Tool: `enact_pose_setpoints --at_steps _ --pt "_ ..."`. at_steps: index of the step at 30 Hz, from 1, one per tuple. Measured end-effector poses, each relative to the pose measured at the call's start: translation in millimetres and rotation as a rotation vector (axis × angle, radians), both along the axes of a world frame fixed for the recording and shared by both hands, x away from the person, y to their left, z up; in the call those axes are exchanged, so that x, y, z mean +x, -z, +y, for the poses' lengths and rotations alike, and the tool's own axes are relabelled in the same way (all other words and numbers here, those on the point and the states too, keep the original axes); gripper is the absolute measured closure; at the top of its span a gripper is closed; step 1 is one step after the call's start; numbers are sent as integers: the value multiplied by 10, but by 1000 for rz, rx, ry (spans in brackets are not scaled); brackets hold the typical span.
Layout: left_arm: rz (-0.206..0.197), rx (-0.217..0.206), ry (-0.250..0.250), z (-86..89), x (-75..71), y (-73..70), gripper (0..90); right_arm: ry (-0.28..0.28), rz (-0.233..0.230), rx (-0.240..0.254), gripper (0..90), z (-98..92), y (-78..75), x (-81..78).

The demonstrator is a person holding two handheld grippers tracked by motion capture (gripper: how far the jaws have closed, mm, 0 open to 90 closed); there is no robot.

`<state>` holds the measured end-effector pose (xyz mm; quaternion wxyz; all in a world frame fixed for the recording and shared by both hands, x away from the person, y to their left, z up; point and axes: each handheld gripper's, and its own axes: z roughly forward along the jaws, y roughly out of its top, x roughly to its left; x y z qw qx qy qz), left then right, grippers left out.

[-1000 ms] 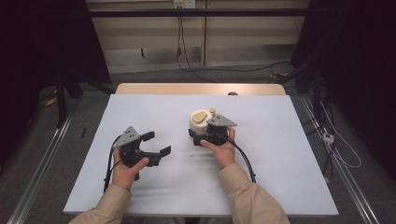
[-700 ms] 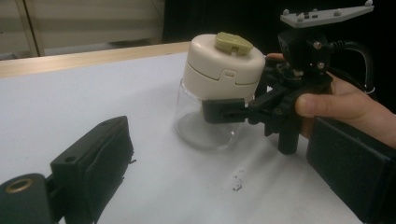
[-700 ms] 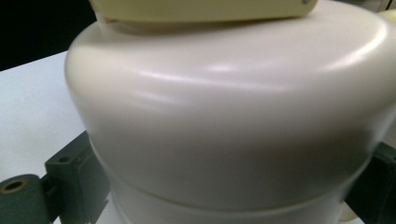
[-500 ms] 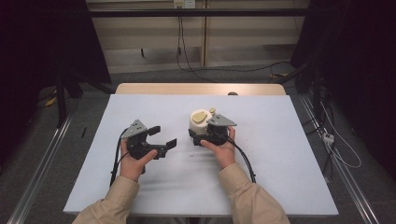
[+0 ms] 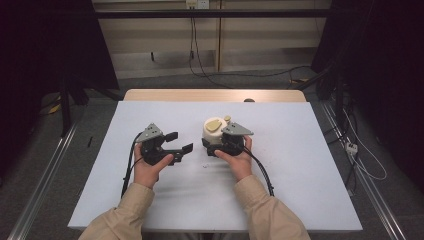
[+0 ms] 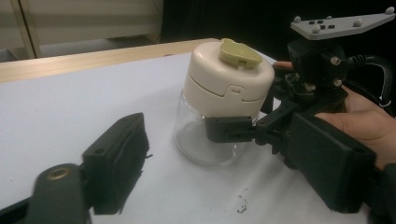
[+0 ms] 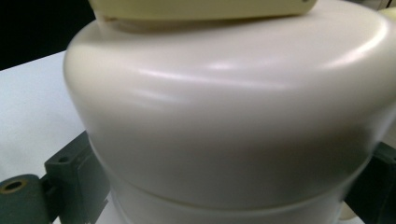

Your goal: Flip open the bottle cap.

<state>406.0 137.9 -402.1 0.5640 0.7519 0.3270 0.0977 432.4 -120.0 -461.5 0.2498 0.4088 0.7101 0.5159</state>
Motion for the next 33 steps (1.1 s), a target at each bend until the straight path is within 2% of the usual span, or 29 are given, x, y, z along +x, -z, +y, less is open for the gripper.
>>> enact_pose_setpoints --at_steps 2,4,5,8,10,13,14,17,21,22,24,33 --pt "4 -4 2 -14 11 -6 276 1 2 0 47 1 -1 0" --pt "1 9 8 -45 34 -20 347 1 2 0 47 1 0 -1" --pt "12 19 12 -74 63 -33 368 1 1 0 47 0 1 0" --pt "16 23 20 -107 90 -43 410 1 1 1 47 0 1 0" --pt "33 8 28 -142 133 -44 432 0 2 1 47 0 1 1" --pt "43 15 29 -165 154 -40 481 1 2 1 47 0 1 1" --pt "46 30 26 -187 171 -37 500 0 2 1 47 -1 1 0" --pt "56 38 26 -217 196 -40 558 1 2 0 47 1 1 0" --pt "49 57 22 -245 213 -53 664 1 2 0 47 1 1 0" --pt "53 58 22 -256 215 -57 664 1 2 0 47 1 1 0" --pt "61 57 33 -273 221 -63 753 1 2 0 46 0 1 1" --pt "80 71 45 -321 247 -88 885 1 2 0 47 1 2 1"
